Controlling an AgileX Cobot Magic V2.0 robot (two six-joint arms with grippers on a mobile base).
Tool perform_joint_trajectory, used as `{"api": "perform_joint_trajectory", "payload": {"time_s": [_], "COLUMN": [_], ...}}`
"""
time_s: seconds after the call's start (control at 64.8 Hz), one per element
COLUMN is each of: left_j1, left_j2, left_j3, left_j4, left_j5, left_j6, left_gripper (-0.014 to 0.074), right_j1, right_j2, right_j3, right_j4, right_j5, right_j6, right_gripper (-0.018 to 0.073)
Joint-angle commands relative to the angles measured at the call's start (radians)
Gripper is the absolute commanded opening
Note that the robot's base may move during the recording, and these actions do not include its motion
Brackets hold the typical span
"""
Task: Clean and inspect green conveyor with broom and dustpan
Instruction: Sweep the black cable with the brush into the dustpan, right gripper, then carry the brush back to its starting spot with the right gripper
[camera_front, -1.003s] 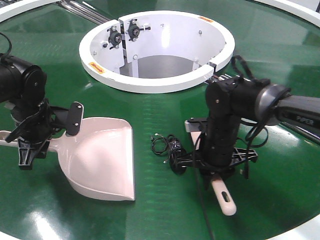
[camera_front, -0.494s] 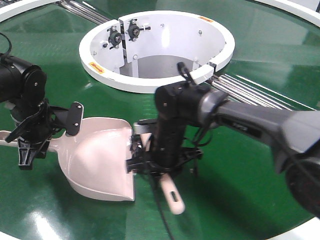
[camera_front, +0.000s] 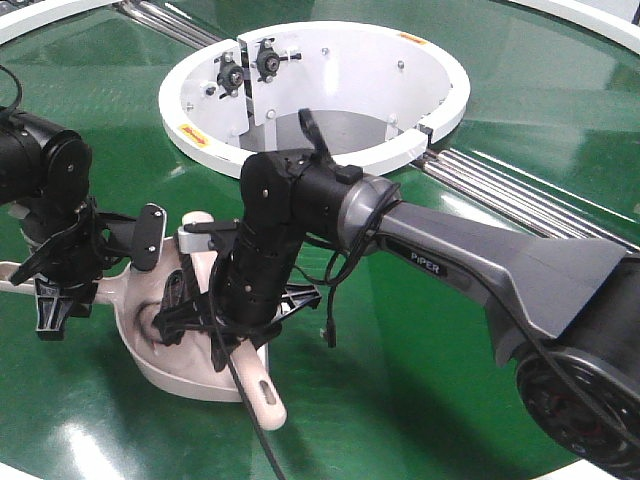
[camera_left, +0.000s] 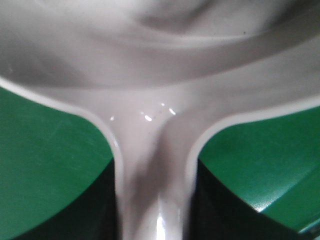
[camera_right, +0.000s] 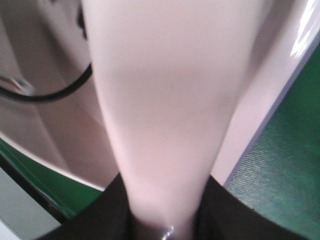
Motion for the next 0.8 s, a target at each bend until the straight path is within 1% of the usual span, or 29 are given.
{"api": "perform_joint_trajectory", "payload": {"time_s": [0.0,0.093,0.185,0.278,0.37,0.463,0.632,0.787], "left_j1": [-0.004,-0.004,-0.004,-0.004,-0.004,-0.004,-0.004,-0.004], "left_j2": [-0.044,-0.044,-0.044,-0.044,-0.044,-0.044,-0.044,-0.044], "left_j3": [-0.029,-0.029,-0.029,-0.029,-0.029,-0.029,-0.029,-0.029], "left_j4": [0.006,0.006,0.006,0.006,0.006,0.006,0.006,0.006], "left_j5": [0.011,0.011,0.011,0.011,0.011,0.011,0.011,0.011], "left_j6": [-0.003,-0.003,-0.003,-0.003,-0.003,-0.003,-0.003,-0.003], "left_gripper": [-0.0006,-0.0006,-0.0006,-0.0006,-0.0006,-0.0006,-0.0006,-0.0006], "right_j1": [-0.009,-0.01,-0.012,-0.036,-0.093,-0.163,-0.32,-0.442], "right_j2": [-0.085,-0.105,-0.133,-0.175,-0.22,-0.274,-0.38,-0.446], "right_j3": [-0.033,-0.033,-0.029,0.005,0.077,0.168,0.367,0.505], "right_j4": [-0.012,-0.07,-0.173,-0.229,-0.245,-0.249,-0.249,-0.249], "right_j5": [0.067,0.067,0.067,0.067,0.067,0.067,0.067,0.049], "right_j6": [-0.009,-0.005,0.002,0.018,0.017,-0.008,-0.107,-0.188], "right_gripper": [-0.0004,-0.0004,-0.0004,-0.0004,-0.0004,-0.0004,-0.0004,-0.0004]}}
